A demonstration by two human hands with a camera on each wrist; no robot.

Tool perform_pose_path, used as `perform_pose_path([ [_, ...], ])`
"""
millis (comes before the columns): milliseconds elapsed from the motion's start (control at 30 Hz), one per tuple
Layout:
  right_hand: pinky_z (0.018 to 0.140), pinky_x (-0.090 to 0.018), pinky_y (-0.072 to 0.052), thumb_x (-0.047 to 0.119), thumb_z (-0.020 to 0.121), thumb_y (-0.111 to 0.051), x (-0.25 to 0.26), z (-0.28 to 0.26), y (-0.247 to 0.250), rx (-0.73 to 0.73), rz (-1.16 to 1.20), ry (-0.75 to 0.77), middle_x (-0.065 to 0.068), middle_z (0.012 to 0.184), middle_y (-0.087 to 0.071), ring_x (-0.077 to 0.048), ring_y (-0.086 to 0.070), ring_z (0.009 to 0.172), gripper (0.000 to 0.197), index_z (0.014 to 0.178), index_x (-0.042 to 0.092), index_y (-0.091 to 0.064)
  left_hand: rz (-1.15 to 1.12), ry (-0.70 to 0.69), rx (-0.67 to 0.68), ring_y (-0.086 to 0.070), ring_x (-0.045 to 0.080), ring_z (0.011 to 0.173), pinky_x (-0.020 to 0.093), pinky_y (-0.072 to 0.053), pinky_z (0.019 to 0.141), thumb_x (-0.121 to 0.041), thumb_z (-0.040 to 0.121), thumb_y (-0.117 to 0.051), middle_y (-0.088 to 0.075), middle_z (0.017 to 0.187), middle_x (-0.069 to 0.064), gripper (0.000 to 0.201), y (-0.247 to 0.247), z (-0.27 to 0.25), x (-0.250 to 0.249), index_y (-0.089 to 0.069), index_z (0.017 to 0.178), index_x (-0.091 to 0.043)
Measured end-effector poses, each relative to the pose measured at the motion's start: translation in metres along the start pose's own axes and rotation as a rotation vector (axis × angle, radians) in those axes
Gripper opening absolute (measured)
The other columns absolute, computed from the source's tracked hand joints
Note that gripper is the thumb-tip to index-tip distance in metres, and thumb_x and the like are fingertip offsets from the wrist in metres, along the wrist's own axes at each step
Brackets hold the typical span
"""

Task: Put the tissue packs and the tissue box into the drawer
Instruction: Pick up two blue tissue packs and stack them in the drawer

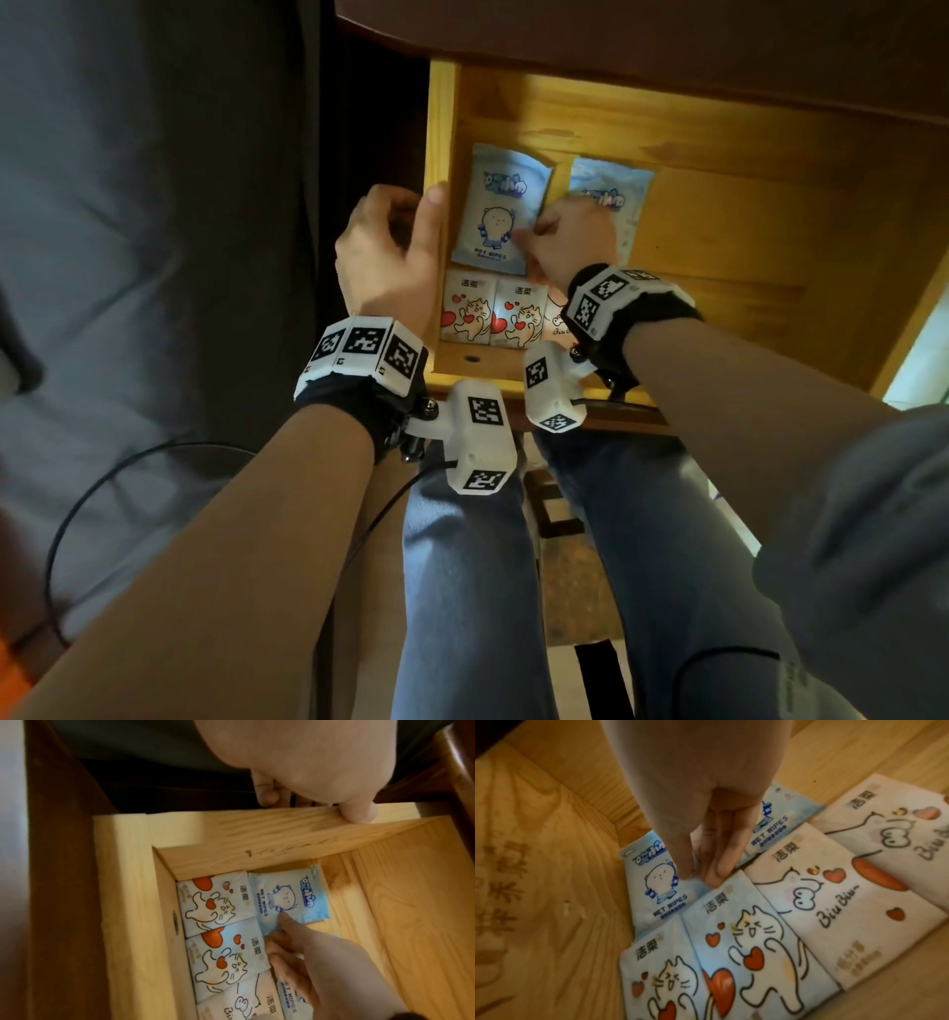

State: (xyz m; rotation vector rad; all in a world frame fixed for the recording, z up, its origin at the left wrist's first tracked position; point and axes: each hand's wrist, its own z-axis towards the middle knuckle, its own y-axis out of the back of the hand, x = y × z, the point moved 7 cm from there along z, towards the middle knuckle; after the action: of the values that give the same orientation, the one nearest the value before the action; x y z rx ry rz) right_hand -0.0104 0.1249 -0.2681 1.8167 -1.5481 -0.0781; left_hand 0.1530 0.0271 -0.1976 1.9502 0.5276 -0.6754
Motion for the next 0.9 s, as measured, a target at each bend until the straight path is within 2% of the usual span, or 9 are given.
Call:
perform_pose_path([
  [167,0.073,-0.043,-0.059,0.028,0.078,-0.071,0.009,0.003,-0.004,0.017,-0.032,0.036,-0.014,0.078,-0.072,-0.026,-0.07,0.072,0.025,0.081,0.004,-0.066,-0.03,0.009,0.018,-0.06,0.008,0.078,0.014,-0.046,0.065,-0.049,0.089,-0.049,-0.068,0.093,0.002,0.04,0.0,0.001,0.002,-0.062,0.097,-0.012],
  [367,0.077,-0.041,-0.058,0.028,0.079,-0.07,0.009,0.001,-0.004,0.015,-0.021,0.038,-0.013,0.081,-0.072,-0.025,-0.07,0.075,0.024,0.083,0.005,-0.067,-0.028,0.027,0.01,-0.06,0.008,0.079,0.014,-0.046,0.066,-0.049,0.089,-0.048,-0.067,0.094,0.003,0.04,-0.001,-0.002,0.003,-0.062,0.097,-0.012],
  [467,0.081,-0.033,-0.056,0.03,0.081,-0.067,0.008,-0.004,0.003,-0.005,-0.019,0.062,-0.01,0.088,-0.072,-0.019,-0.067,0.077,0.025,0.086,0.006,-0.069,-0.018,0.034,0.005,-0.06,0.009,0.082,0.019,-0.048,0.069,-0.05,0.09,-0.046,-0.068,0.096,0.004,0.041,-0.001,-0.003,0.002,-0.062,0.098,-0.012],
  [567,0.076,-0.025,-0.051,0.03,0.084,-0.064,0.0,-0.01,0.015,-0.066,-0.015,0.062,-0.006,0.095,-0.069,-0.013,-0.06,0.08,0.025,0.094,0.008,-0.068,-0.002,0.042,-0.005,-0.06,0.01,0.083,0.019,-0.046,0.069,-0.05,0.09,-0.045,-0.067,0.098,0.005,0.042,-0.002,-0.004,0.0,-0.061,0.1,-0.012],
  [633,0.075,-0.029,-0.056,0.03,0.086,-0.061,-0.012,-0.013,0.023,-0.124,0.032,-0.003,-0.006,0.092,-0.07,-0.014,-0.065,0.077,0.024,0.095,0.009,-0.065,0.003,0.053,-0.008,-0.059,0.01,0.082,0.015,-0.043,0.067,-0.05,0.09,-0.045,-0.067,0.099,0.006,0.042,-0.004,-0.005,0.001,-0.06,0.1,-0.012],
  [700,0.072,-0.037,-0.06,0.028,0.087,-0.06,-0.025,-0.016,0.033,-0.207,0.092,-0.062,-0.009,0.087,-0.072,-0.019,-0.068,0.073,0.021,0.093,0.008,-0.064,0.005,0.064,-0.011,-0.059,0.011,0.082,0.018,-0.043,0.067,-0.049,0.091,-0.044,-0.066,0.099,0.007,0.042,-0.004,-0.006,0.002,-0.06,0.101,-0.011],
  [733,0.072,-0.037,-0.059,0.026,0.086,-0.059,-0.031,-0.017,0.038,-0.247,0.088,-0.082,-0.01,0.088,-0.072,-0.019,-0.068,0.073,0.02,0.094,0.008,-0.063,0.007,0.063,-0.012,-0.059,0.012,0.083,0.018,-0.043,0.066,-0.049,0.091,-0.043,-0.066,0.099,0.007,0.042,-0.005,-0.007,0.002,-0.059,0.101,-0.011],
  [833,0.071,-0.032,-0.056,0.024,0.082,-0.065,-0.047,-0.021,0.052,-0.344,0.089,-0.174,-0.008,0.101,-0.068,-0.016,-0.061,0.079,0.031,0.107,0.008,-0.055,0.009,0.061,-0.016,-0.057,0.011,0.083,0.013,-0.039,0.064,-0.047,0.092,-0.044,-0.065,0.102,0.008,0.041,-0.006,-0.008,0.003,-0.058,0.103,-0.01],
  [900,0.077,-0.037,-0.056,0.026,0.078,-0.07,-0.055,-0.023,0.057,-0.39,0.084,-0.234,-0.009,0.116,-0.06,-0.021,-0.062,0.094,0.048,0.116,0.009,-0.048,0.002,0.069,-0.022,-0.057,0.012,0.085,0.019,-0.041,0.067,-0.046,0.092,-0.043,-0.064,0.103,0.008,0.041,-0.007,-0.008,0.003,-0.058,0.103,-0.01],
])
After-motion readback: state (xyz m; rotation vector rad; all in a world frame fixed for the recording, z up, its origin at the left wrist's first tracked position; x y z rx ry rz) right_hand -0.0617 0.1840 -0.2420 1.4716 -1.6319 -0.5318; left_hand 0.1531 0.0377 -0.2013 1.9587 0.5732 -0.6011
